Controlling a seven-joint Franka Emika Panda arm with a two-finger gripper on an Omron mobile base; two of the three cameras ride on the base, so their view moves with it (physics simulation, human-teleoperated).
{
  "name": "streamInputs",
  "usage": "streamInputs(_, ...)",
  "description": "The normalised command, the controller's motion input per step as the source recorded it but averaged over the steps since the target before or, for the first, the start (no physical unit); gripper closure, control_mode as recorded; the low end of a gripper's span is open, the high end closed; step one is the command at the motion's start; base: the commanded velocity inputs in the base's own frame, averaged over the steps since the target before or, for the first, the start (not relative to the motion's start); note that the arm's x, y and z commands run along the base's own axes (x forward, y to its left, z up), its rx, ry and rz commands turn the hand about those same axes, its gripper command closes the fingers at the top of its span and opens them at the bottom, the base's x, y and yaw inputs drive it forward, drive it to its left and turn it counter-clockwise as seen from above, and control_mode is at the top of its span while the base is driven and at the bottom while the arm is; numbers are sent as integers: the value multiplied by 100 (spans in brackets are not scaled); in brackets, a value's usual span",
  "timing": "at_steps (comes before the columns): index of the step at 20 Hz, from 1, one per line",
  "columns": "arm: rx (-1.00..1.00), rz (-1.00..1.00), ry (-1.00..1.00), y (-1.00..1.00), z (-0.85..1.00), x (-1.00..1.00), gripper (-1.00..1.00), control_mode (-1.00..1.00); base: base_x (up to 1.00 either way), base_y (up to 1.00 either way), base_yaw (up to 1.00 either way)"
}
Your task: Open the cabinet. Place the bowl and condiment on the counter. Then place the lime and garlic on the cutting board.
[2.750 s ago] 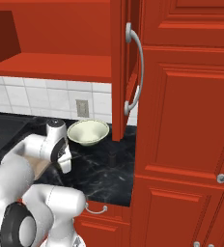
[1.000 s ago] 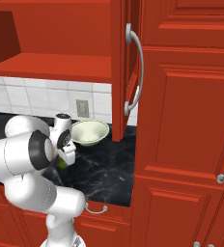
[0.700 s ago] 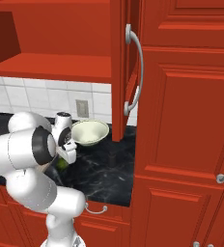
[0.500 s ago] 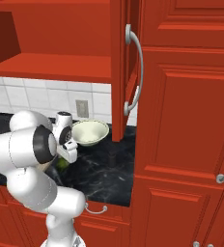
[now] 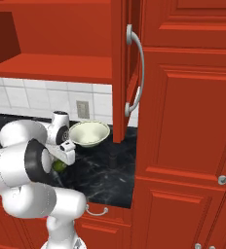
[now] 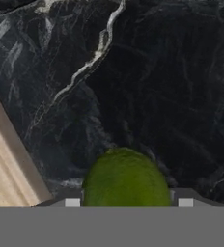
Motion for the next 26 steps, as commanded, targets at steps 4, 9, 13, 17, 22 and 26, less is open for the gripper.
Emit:
streamInputs(4, 0, 0, -11, 15, 48, -34, 100, -100, 0, 0, 0)
streamInputs(9, 0, 0, -9, 54, 63, 0, 100, -100, 0, 0, 0)
streamInputs(13, 1, 1, 0, 71, 14, 10, 100, -100, 0, 0, 0)
streamInputs(17, 0, 2, 0, 66, -5, 36, 100, -100, 0, 0, 0)
streamInputs(22, 0, 1, 0, 45, -7, 36, 100, -100, 0, 0, 0)
streamInputs(26, 0, 1, 0, 9, -25, 0, 100, -100, 0, 0, 0)
